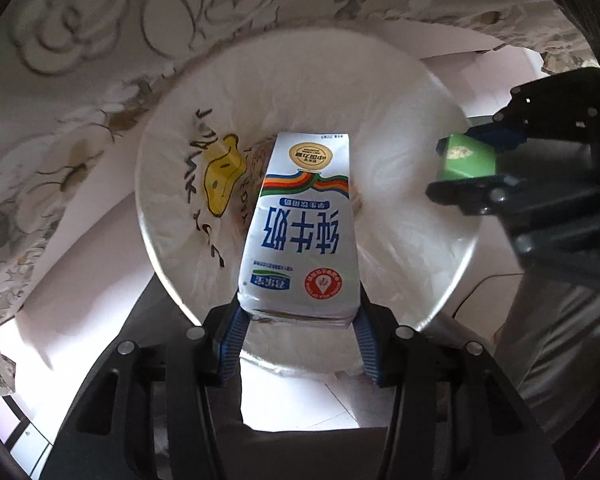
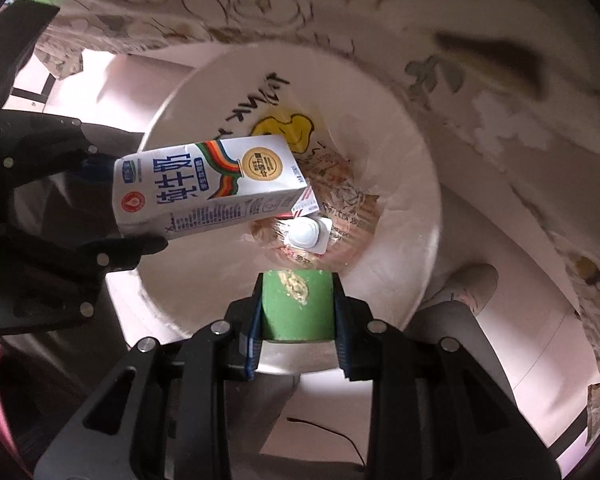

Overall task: Collect trash
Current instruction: 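Open both tools to drop the milk carton and green block into the bowl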

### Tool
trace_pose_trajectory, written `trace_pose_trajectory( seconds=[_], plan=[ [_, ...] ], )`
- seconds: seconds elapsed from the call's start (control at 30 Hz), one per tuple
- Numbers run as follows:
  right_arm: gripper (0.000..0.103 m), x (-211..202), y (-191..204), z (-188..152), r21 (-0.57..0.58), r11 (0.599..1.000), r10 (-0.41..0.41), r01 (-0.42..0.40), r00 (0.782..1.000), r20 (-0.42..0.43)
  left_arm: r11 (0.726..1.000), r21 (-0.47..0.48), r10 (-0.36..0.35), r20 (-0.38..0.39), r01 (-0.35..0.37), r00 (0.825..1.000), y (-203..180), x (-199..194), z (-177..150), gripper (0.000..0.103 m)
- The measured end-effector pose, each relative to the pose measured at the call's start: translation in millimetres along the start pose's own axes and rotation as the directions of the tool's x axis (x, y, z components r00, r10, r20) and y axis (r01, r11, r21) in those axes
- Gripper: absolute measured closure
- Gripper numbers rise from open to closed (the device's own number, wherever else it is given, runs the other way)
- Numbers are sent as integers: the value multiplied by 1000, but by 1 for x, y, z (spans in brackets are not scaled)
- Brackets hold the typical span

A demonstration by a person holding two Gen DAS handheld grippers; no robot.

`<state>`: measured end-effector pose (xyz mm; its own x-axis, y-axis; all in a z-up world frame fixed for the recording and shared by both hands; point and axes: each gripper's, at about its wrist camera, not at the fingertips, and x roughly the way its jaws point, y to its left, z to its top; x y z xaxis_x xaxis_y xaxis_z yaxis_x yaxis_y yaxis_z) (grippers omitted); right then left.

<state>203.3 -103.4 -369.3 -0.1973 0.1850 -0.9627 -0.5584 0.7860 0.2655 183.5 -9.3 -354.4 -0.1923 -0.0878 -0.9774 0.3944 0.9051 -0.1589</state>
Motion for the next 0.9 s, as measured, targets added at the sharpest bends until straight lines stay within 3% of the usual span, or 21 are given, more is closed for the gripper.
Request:
trace_pose_trajectory(
  seconds=[0.4, 0.9],
  plan=[
    [72, 48, 1, 13, 29, 1000, 1, 1, 998, -66, 998, -59, -10, -62, 7, 998, 5, 38, 19, 52],
    [64, 56, 0, 17, 29, 999, -26, 28, 997, -73, 997, -80, -21, -77, 15, 997, 17, 48, 18, 49]
  ],
)
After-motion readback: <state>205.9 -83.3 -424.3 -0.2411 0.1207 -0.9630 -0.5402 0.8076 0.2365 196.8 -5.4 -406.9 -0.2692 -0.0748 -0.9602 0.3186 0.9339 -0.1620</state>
